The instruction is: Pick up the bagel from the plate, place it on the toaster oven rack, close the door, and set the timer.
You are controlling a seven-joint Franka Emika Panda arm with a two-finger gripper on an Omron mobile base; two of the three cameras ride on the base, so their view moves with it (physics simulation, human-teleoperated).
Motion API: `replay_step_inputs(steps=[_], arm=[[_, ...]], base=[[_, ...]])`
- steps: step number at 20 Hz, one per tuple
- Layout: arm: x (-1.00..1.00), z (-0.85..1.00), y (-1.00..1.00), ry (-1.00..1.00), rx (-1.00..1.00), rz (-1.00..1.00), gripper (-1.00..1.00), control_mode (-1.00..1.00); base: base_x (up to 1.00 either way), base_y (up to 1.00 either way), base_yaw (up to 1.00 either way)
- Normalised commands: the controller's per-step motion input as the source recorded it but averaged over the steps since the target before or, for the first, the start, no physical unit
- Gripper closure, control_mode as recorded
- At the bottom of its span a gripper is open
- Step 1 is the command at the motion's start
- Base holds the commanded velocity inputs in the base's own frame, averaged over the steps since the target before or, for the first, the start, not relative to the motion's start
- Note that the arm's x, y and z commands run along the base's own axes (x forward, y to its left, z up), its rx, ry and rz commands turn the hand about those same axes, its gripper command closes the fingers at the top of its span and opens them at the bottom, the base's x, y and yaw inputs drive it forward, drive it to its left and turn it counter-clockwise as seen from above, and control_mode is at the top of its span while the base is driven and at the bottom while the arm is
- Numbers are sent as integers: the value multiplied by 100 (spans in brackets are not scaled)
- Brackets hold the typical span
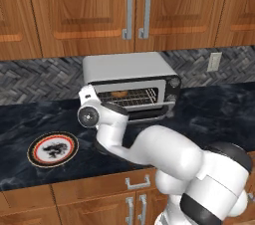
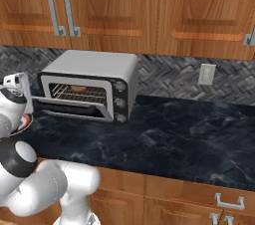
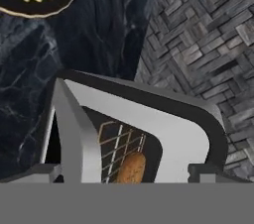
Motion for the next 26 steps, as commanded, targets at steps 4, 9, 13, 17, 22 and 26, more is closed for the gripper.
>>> replay_step_inputs(steps=[4,9,13,17,22,26], arm=[[59,0,14,0,-12,18,-100,-100],[59,-6,17,0,-16,16,-100,-100],[56,-11,16,0,-17,13,-100,-100],[48,-12,15,0,-19,13,-100,-100],[54,-13,15,0,-19,13,-100,-100],[36,-4,9,0,-18,12,-100,-100]], base=[[0,0,0],[0,0,0],[0,0,0],[0,0,0],[0,0,0],[0,0,0]])
